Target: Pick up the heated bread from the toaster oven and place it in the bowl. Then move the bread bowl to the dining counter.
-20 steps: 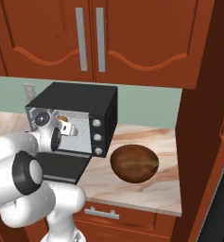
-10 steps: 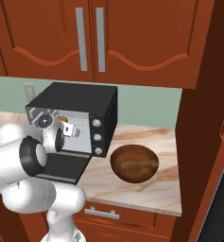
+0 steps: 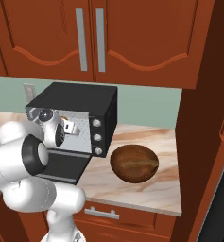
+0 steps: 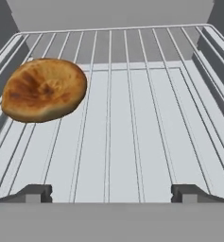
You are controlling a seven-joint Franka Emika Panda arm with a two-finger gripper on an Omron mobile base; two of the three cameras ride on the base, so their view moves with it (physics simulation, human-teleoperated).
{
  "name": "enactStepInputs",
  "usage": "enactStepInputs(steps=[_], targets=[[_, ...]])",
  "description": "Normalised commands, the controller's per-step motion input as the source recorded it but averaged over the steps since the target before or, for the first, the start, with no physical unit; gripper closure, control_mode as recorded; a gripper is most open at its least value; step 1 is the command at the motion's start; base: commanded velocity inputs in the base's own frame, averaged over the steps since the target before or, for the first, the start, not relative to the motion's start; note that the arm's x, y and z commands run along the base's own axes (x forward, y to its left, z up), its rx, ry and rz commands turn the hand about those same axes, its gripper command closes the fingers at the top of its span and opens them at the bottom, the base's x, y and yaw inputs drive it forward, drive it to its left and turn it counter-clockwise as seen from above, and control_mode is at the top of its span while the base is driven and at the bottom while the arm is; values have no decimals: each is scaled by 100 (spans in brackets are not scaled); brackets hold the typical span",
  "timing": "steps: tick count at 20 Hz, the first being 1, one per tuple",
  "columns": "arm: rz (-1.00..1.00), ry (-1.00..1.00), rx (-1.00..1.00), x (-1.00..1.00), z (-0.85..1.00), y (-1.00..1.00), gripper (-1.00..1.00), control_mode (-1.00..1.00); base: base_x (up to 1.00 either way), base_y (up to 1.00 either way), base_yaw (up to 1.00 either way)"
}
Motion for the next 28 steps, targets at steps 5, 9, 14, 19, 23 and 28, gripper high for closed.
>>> enactStepInputs(steps=[5, 9, 14, 19, 23, 28], targets=[[-1, 10, -2, -13, -37, -15, -100, -100, 0, 0, 0], [0, 11, -4, -24, -51, -24, -100, -100, 0, 0, 0], [0, 10, -5, -39, -57, -28, -100, -100, 0, 0, 0], [0, 7, -4, -63, -62, -34, -100, -100, 0, 0, 0], [0, 5, -5, -77, -63, -35, -100, -100, 0, 0, 0], [0, 6, -4, -82, -64, -34, -100, -100, 0, 0, 0]])
